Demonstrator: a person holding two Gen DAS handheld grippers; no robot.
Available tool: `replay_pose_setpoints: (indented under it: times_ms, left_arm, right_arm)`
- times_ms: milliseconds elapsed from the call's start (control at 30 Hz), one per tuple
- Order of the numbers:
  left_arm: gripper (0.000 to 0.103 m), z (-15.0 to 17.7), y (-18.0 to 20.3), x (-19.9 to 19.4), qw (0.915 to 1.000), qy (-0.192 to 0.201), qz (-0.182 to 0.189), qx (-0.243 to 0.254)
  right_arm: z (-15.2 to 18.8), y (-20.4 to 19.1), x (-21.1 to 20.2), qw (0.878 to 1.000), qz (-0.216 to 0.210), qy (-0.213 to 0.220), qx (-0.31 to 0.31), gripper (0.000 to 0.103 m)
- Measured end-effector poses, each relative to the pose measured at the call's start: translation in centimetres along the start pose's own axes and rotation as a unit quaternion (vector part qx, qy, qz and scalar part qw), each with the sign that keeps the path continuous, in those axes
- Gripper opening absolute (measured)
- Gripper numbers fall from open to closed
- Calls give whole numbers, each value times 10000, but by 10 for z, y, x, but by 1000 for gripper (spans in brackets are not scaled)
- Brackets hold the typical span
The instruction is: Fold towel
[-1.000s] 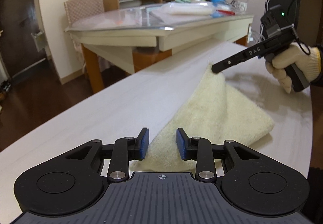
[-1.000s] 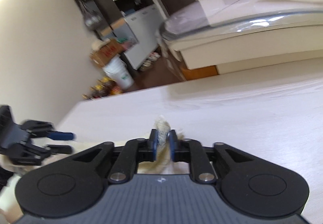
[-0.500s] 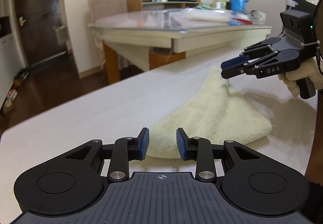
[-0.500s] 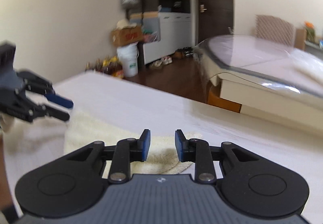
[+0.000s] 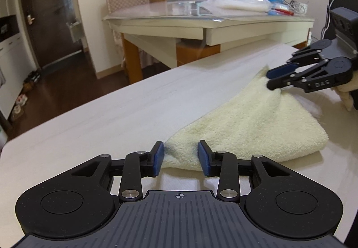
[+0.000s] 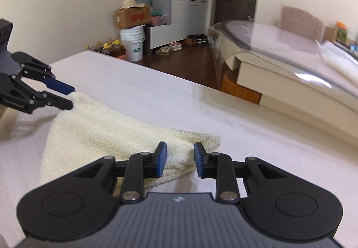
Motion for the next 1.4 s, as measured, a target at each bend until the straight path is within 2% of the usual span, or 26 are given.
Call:
replay_pose_setpoints:
  times_ms: [233,267,367,400,433,567,633,733,967,1100,1200,1267,1300,1400]
  left_arm:
    - [44,-6,-8,12,9999,-55,-17,115]
    - [44,-6,-8,12,9999,-65,-19,123]
    - [43,-7,-6,12,9998,-83,-57,142]
    - [43,-7,-5,11,9998,-80,-72,149]
    - [43,-7,-5,11,9998,-79,-79,146]
    - [44,-6,-6,13,9999,-73,-60,87]
    - [45,-5,-8,13,10000,-73,-41,18]
    - [46,-5,-9,14,10000,-66,-22,-40]
    - [48,-5,-12,15,9999,-48,-5,-119]
    - [47,-4,-8,13,9997,-37,-121,-209]
    - [47,-3,-9,8,9988,6,-197,-449]
    - [46,-2,-10,3,9973,78,-252,-688]
    - [46,-1,-10,0,9964,102,-292,-786]
    - [45,1,-7,-10,9941,88,-465,-974]
  right_arm:
    - [7,-8,-15,9996,210,94,170,29]
    - [7,-9,-21,9993,226,226,184,29]
    - [9,-24,-36,9989,-7,459,-49,29]
    - [13,-38,-43,9983,-277,457,-250,28]
    - [16,-50,-47,9972,-444,417,-432,28]
    - [23,-75,-43,9947,-656,188,-768,27]
    - [29,-78,-35,9954,-597,-150,-727,28]
    - [34,-76,-42,9968,-595,-199,-501,28]
    - [48,-74,-53,9980,-481,-94,-393,28]
    - [49,-79,-53,9981,-369,18,-499,28]
    - [50,-79,-53,9981,-327,138,-514,31]
    - [51,-78,-55,9980,-316,287,-457,47]
    - [51,-75,-56,9982,-329,345,-351,51]
    - [49,-59,-60,9979,-415,481,158,51]
Point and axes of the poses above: each gripper's, at about its wrist camera, not at the fingertips, and x roughly the way its jaws point, y to its right, z to its underside, the point moved 2 cm from there along x, roughly the way its jaws point, and after that the axes turned 14 degrees about x, right-handed, at the moved point
